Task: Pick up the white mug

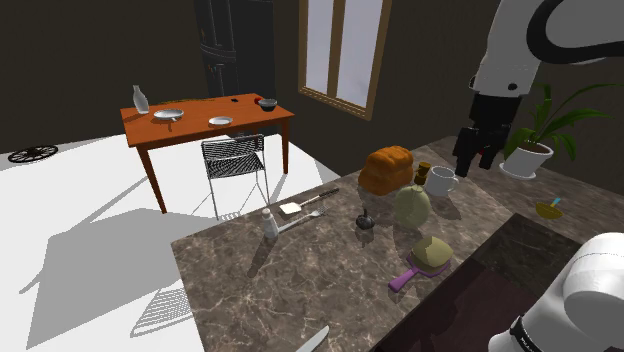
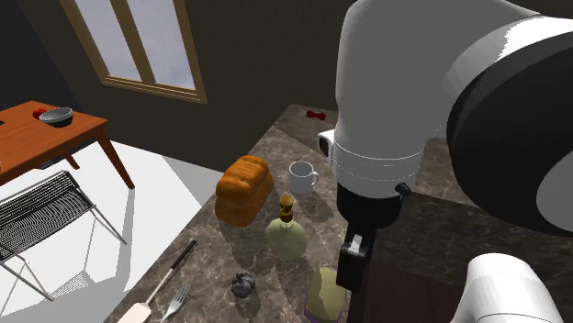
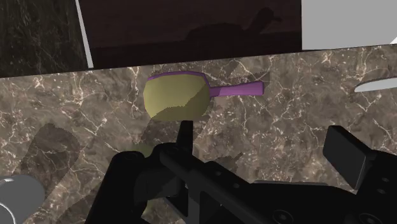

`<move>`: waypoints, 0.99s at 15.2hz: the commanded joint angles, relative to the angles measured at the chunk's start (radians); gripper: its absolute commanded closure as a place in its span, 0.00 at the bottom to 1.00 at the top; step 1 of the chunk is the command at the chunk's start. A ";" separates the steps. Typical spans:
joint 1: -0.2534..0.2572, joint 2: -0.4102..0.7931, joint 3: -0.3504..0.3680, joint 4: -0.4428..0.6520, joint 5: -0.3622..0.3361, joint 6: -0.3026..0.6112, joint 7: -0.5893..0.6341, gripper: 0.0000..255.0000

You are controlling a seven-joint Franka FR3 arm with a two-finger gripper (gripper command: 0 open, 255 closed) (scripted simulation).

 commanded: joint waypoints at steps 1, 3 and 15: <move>0.000 0.000 0.000 0.000 0.000 0.000 0.000 0.00; -0.012 0.016 -0.032 -0.027 -0.031 0.047 -0.040 0.00; -0.085 0.226 -0.227 -0.086 -0.175 0.352 -0.265 0.00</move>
